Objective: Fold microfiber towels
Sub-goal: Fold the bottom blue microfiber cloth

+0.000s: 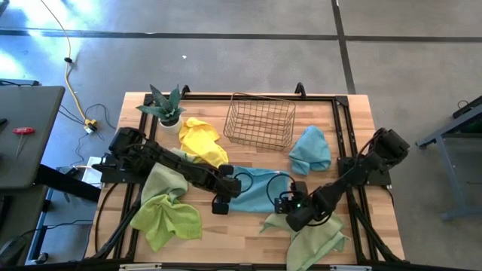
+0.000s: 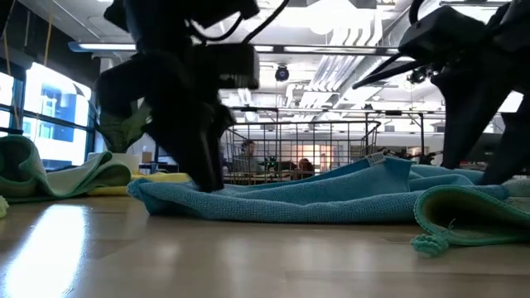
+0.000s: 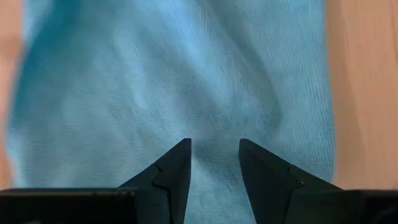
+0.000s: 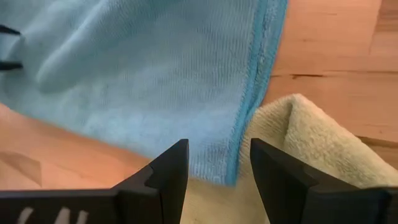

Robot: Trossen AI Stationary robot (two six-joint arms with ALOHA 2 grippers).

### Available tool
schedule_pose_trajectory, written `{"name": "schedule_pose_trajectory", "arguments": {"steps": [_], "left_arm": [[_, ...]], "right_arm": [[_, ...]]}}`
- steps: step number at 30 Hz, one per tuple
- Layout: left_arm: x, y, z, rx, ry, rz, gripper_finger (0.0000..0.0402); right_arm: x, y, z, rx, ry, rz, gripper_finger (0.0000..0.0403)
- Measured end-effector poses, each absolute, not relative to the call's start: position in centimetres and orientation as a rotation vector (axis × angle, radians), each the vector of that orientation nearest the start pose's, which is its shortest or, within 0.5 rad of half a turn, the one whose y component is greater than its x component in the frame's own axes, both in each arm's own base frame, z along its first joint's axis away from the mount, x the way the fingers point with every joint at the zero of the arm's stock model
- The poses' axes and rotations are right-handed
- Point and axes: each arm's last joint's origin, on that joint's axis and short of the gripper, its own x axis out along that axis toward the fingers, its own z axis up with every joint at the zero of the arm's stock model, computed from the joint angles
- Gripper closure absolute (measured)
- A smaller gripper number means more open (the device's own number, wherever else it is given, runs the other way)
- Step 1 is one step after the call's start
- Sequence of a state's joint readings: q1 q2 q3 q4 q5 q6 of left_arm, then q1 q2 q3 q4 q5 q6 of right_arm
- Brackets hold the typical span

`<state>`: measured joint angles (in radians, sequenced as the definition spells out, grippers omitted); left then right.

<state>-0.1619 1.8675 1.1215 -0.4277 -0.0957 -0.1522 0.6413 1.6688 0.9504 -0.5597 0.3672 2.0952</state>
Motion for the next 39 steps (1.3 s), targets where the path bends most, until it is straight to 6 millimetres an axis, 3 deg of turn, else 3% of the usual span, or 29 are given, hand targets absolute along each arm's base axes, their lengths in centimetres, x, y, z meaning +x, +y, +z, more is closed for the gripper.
{"name": "schedule_pose_trajectory", "arguments": {"steps": [6, 18, 22, 30, 39], "left_arm": [[34.3, -5.4, 13.2, -0.015, 1.171, 0.041, 0.0275], [34.6, -5.4, 13.3, -0.026, 1.138, 0.041, 0.0275], [34.5, -5.4, 13.2, -0.025, 1.143, 0.041, 0.0275], [34.5, -5.4, 13.2, -0.027, 1.146, 0.038, 0.0275], [34.3, -4.5, 13.1, -0.056, 1.176, 0.073, 0.0275]], "right_arm": [[24.8, 16.7, 15.8, 1.248, 0.801, -0.905, 0.0238], [26.1, 17.8, 14.2, 1.335, 0.784, -0.856, 0.0242], [26.0, 18.1, 14.2, 1.334, 0.789, -0.845, 0.0275], [25.4, 18.8, 14.2, 1.309, 0.814, -0.825, 0.0393], [24.1, 20.3, 14.9, 1.326, 0.906, -0.753, 0.0399]]}}
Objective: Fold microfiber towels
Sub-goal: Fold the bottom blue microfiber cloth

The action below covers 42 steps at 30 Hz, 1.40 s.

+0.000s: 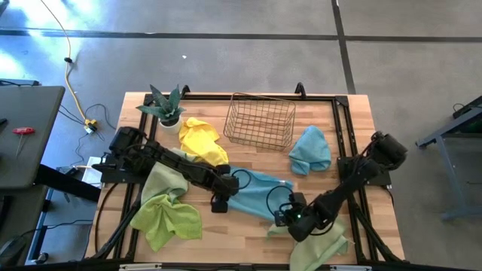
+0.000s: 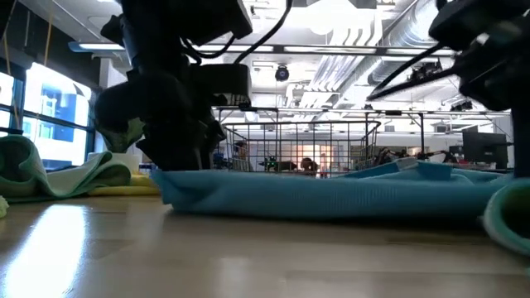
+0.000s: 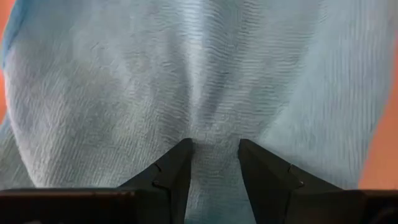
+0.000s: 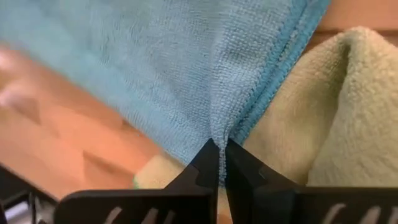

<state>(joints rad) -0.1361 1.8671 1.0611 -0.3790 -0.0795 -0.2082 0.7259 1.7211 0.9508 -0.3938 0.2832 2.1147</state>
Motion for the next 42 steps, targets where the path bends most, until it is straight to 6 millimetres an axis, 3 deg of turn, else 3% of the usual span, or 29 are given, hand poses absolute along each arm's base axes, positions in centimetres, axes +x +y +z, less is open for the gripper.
{"name": "schedule_pose_trajectory", "arguments": {"steps": [13, 23, 27, 33, 37, 42], "left_arm": [[34.4, -4.0, 13.1, -0.082, 1.179, 0.060, 0.0275], [34.6, -4.5, 13.9, -0.149, 1.169, -0.062, 0.0275], [35.1, -5.2, 16.1, -0.145, 1.092, -0.100, 0.0275], [36.5, -7.9, 18.8, -0.094, 0.844, -0.207, 0.0275], [36.7, -9.5, 19.3, -0.136, 0.779, -0.188, 0.0275], [36.2, -10.3, 19.6, -0.256, 0.791, -0.095, 0.0275]], "right_arm": [[23.6, 20.9, 16.8, 1.343, 0.912, -0.627, 0.0386], [23.7, 20.4, 17.1, 1.244, 0.991, -0.565, 0.0272], [23.1, 19.8, 18.4, 1.182, 1.031, -0.509, 0.0243], [22.1, 18.7, 20.4, 0.972, 0.983, -0.424, 0.0238], [22.3, 18.0, 20.1, 0.850, 0.928, -0.453, 0.0238], [24.6, 16.2, 19.0, 0.704, 0.886, -0.484, 0.0238]]}}
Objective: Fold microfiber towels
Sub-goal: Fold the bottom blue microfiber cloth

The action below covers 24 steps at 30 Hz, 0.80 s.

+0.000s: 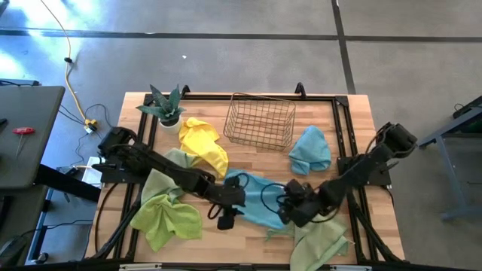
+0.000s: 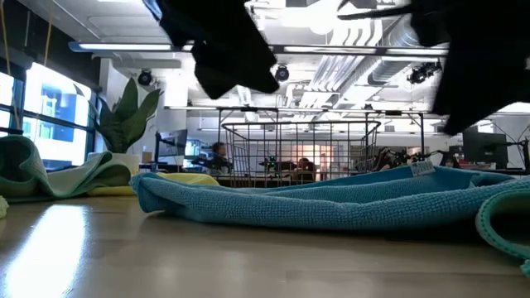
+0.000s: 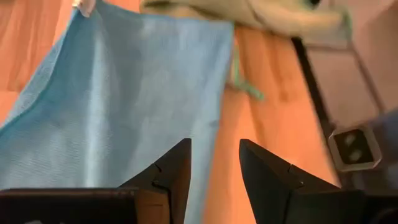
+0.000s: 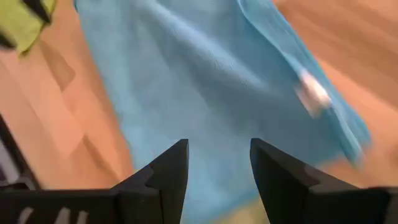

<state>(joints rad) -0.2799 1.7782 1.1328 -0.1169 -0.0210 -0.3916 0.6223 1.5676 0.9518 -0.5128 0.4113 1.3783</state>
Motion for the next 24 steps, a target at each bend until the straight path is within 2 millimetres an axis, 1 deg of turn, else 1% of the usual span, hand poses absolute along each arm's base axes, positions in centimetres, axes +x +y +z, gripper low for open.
{"name": "schedule_pose_trajectory", "arguments": {"steps": [6, 10, 13, 16, 19, 22, 24], "left_arm": [[35.1, -13.1, 19.4, -0.384, 0.823, -0.061, 0.0275], [34.4, -14.7, 19.4, -0.416, 0.820, -0.021, 0.0275], [33.9, -15.7, 19.3, -0.429, 0.831, -0.006, 0.0275], [33.4, -16.2, 19.1, -0.434, 0.847, 0.003, 0.0275], [33.3, -16.2, 19.1, -0.437, 0.849, 0.025, 0.0275], [33.3, -16.2, 19.0, -0.437, 0.859, 0.037, 0.0275], [33.2, -16.2, 19.0, -0.441, 0.863, 0.041, 0.0275]], "right_arm": [[27.5, 13.8, 17.4, 0.521, 0.895, -0.455, 0.0238], [29.0, 11.9, 16.8, 0.458, 0.883, -0.456, 0.0238], [30.0, 10.7, 16.6, 0.452, 0.858, -0.454, 0.0238], [31.3, 10.0, 16.7, 0.496, 0.824, -0.377, 0.0238], [32.5, 9.6, 16.6, 0.505, 0.767, -0.320, 0.0238], [33.4, 8.7, 15.8, 0.519, 0.759, -0.315, 0.0238], [33.7, 8.2, 15.0, 0.540, 0.785, -0.302, 0.0238]]}}
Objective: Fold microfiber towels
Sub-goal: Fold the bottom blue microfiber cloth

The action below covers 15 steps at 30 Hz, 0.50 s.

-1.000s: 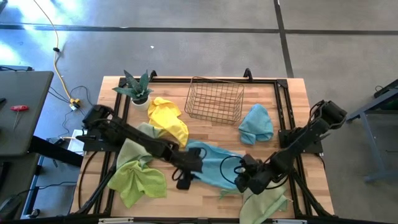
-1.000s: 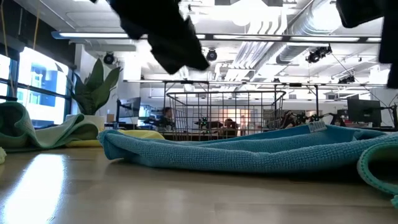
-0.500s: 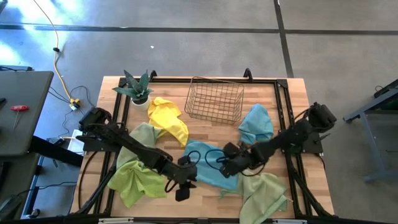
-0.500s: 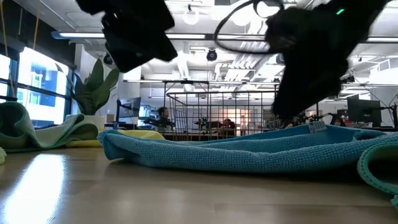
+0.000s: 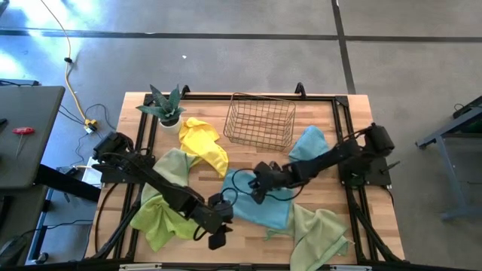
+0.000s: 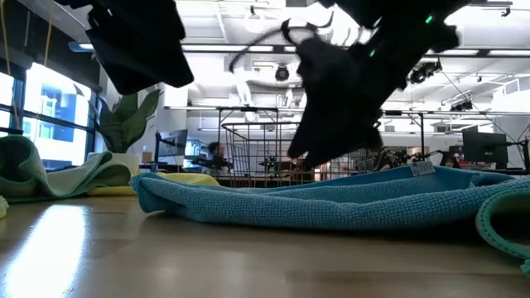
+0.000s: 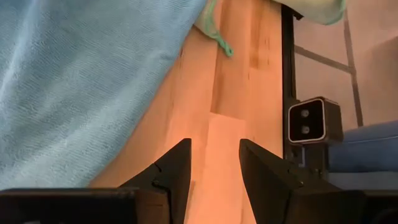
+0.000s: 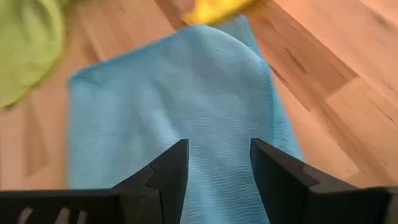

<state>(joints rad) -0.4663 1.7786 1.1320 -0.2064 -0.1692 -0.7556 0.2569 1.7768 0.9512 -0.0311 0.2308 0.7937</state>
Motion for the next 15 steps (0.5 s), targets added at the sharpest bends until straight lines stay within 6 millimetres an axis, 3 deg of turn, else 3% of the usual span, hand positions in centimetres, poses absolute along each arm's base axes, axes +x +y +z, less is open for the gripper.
{"name": "schedule_pose_trajectory", "arguments": {"steps": [7, 15], "left_arm": [[33.0, -16.1, 18.7, -0.437, 0.900, 0.045, 0.0275], [32.9, -16.1, 18.6, -0.434, 0.918, 0.040, 0.0275]], "right_arm": [[34.7, 7.9, 12.6, 0.541, 0.820, -0.265, 0.0238], [35.5, 6.0, 11.7, 0.446, 0.768, -0.350, 0.0238]]}}
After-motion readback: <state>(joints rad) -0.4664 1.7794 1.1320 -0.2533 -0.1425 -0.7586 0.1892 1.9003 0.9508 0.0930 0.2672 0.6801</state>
